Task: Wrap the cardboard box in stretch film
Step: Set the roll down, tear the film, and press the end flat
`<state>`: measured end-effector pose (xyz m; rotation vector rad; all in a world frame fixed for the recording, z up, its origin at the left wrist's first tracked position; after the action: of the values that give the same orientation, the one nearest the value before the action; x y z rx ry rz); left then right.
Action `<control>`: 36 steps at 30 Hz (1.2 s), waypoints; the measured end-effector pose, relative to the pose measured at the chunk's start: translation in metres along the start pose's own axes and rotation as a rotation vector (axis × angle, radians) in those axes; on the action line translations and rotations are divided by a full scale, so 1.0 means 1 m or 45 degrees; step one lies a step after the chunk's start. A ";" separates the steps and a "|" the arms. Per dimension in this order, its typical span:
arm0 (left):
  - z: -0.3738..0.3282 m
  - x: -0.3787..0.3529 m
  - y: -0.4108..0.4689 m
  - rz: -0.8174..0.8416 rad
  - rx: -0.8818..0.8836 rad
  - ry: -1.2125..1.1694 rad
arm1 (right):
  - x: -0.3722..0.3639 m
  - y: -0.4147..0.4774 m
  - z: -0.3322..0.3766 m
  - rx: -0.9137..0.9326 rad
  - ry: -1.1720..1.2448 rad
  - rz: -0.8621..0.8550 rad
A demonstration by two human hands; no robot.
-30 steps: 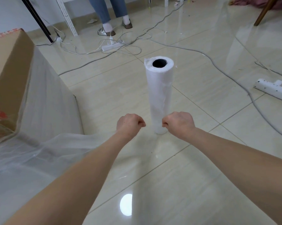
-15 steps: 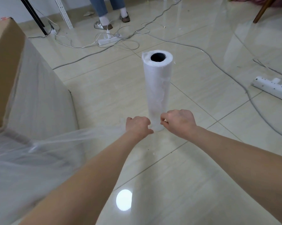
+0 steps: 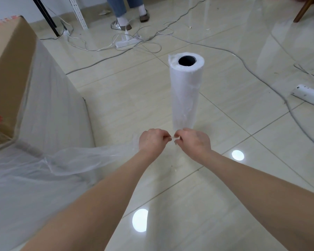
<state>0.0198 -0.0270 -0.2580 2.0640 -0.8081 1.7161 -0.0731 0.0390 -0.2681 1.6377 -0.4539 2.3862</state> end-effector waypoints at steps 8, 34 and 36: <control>0.004 -0.009 0.000 0.041 0.029 -0.225 | -0.003 0.009 -0.002 -0.062 0.123 -0.043; 0.073 -0.006 0.009 0.010 0.240 -0.262 | 0.007 -0.006 -0.054 -0.314 0.301 -0.115; 0.057 -0.006 0.009 0.049 0.120 -0.169 | 0.012 -0.005 -0.047 -0.253 0.309 -0.135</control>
<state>0.0575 -0.0666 -0.2766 2.2588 -0.8261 1.6816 -0.1166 0.0615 -0.2718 1.2392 -0.5258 2.3367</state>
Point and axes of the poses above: each hand's wrist, its own y-axis towards the middle knuckle, its own x-axis out of the back of the hand, z = x × y, the point moved 10 cm from there along y, towards the middle knuckle, and after that the axes turned 5 degrees about y, right-handed, at the moved point
